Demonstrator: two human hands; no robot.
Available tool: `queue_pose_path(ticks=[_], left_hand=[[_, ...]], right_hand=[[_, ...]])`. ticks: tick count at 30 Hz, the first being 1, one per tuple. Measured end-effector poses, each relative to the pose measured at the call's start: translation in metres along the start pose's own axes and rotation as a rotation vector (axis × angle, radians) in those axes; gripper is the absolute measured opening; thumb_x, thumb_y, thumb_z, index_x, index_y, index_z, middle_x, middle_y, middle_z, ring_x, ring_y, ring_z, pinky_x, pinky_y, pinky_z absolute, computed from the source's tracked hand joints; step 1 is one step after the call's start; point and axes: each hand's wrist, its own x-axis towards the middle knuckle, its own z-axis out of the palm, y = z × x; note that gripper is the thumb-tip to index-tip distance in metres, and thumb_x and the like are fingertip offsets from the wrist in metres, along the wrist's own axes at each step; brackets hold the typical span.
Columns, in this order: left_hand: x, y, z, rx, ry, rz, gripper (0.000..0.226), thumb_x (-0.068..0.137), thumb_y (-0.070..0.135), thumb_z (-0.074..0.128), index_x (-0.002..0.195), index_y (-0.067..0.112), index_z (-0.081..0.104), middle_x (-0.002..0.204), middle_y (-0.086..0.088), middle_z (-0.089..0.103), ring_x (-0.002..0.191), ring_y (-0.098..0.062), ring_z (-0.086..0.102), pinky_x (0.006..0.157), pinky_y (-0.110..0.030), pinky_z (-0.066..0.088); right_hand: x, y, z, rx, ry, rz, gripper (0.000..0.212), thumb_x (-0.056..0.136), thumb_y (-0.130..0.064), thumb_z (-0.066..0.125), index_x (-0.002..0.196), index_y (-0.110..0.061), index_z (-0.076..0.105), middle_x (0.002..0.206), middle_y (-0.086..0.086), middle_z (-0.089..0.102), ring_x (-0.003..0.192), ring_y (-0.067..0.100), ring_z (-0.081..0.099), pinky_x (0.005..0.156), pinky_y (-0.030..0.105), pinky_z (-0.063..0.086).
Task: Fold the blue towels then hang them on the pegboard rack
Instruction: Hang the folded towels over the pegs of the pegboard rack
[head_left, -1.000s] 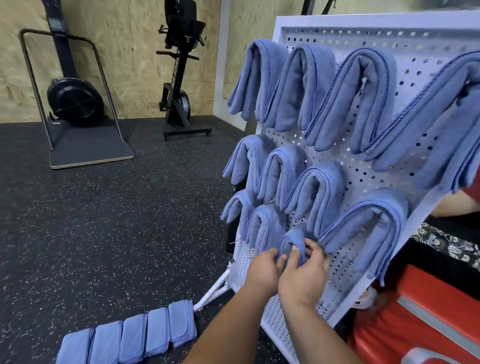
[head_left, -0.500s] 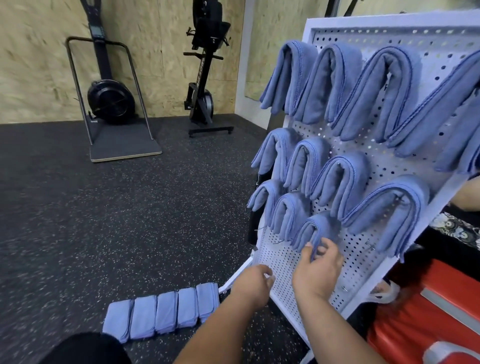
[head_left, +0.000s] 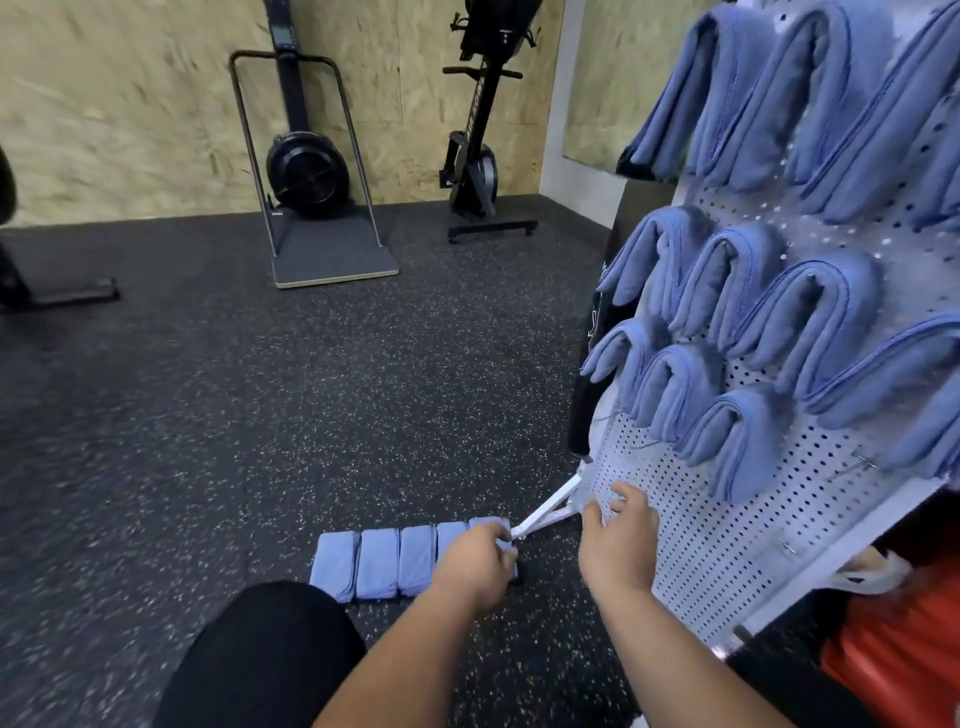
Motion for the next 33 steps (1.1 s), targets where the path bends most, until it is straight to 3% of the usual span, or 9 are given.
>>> queue_pose_path(ticks=[4, 11, 18, 24, 29, 33], left_hand=[[0.01, -0.036, -0.002, 0.022, 0.003, -0.101, 0.032, 0.105, 0.043, 0.053, 0.134, 0.028, 0.058, 0.119, 0.001, 0.075, 0.106, -0.026, 0.069, 0.09, -0.039, 0.057], [0.046, -0.068, 0.006, 0.025, -0.025, -0.183, 0.036, 0.106, 0.046, 0.053, 0.138, 0.029, 0.055, 0.123, 0.001, 0.071, 0.105, -0.024, 0.067, 0.083, -0.037, 0.053], [0.09, -0.085, 0.027, 0.015, -0.071, -0.225, 0.034, 0.107, 0.04, 0.052, 0.138, 0.026, 0.056, 0.129, -0.001, 0.066, 0.107, -0.025, 0.067, 0.09, -0.04, 0.056], [0.136, -0.104, 0.051, 0.033, -0.076, -0.27, 0.04, 0.107, 0.042, 0.053, 0.144, 0.028, 0.052, 0.14, -0.002, 0.059, 0.123, -0.026, 0.062, 0.099, -0.043, 0.054], [0.176, -0.125, 0.079, 0.01, -0.054, -0.31, 0.045, 0.106, 0.042, 0.054, 0.148, 0.027, 0.049, 0.142, -0.002, 0.055, 0.129, -0.026, 0.058, 0.1, -0.043, 0.052], [0.201, -0.14, 0.101, 0.029, -0.048, -0.293, 0.047, 0.105, 0.043, 0.053, 0.149, 0.027, 0.048, 0.14, -0.002, 0.054, 0.125, -0.027, 0.058, 0.098, -0.041, 0.051]], right_hand=[[0.0, 0.011, 0.031, -0.05, -0.107, 0.024, 0.035, 0.102, -0.032, 0.066, 0.133, -0.021, 0.057, 0.13, 0.011, 0.055, 0.094, 0.028, 0.065, 0.073, 0.035, 0.048], [0.022, 0.031, 0.085, -0.162, -0.283, 0.046, 0.039, 0.101, -0.037, 0.066, 0.137, -0.026, 0.054, 0.133, 0.005, 0.056, 0.101, 0.022, 0.063, 0.081, 0.039, 0.055], [0.058, 0.062, 0.148, -0.343, -0.512, 0.066, 0.046, 0.101, -0.036, 0.067, 0.143, -0.023, 0.052, 0.137, 0.008, 0.054, 0.098, 0.02, 0.058, 0.082, 0.033, 0.047], [0.095, 0.092, 0.21, -0.437, -0.687, 0.05, 0.044, 0.1, -0.037, 0.066, 0.14, -0.023, 0.054, 0.134, 0.009, 0.054, 0.098, 0.021, 0.055, 0.083, 0.033, 0.045], [0.123, 0.122, 0.259, -0.519, -0.735, -0.019, 0.053, 0.096, -0.037, 0.069, 0.144, -0.022, 0.053, 0.138, 0.009, 0.053, 0.114, 0.029, 0.061, 0.09, 0.037, 0.05], [0.142, 0.146, 0.29, -0.583, -0.775, -0.09, 0.051, 0.096, -0.036, 0.067, 0.143, -0.023, 0.052, 0.137, 0.009, 0.051, 0.116, 0.032, 0.058, 0.097, 0.043, 0.052]])
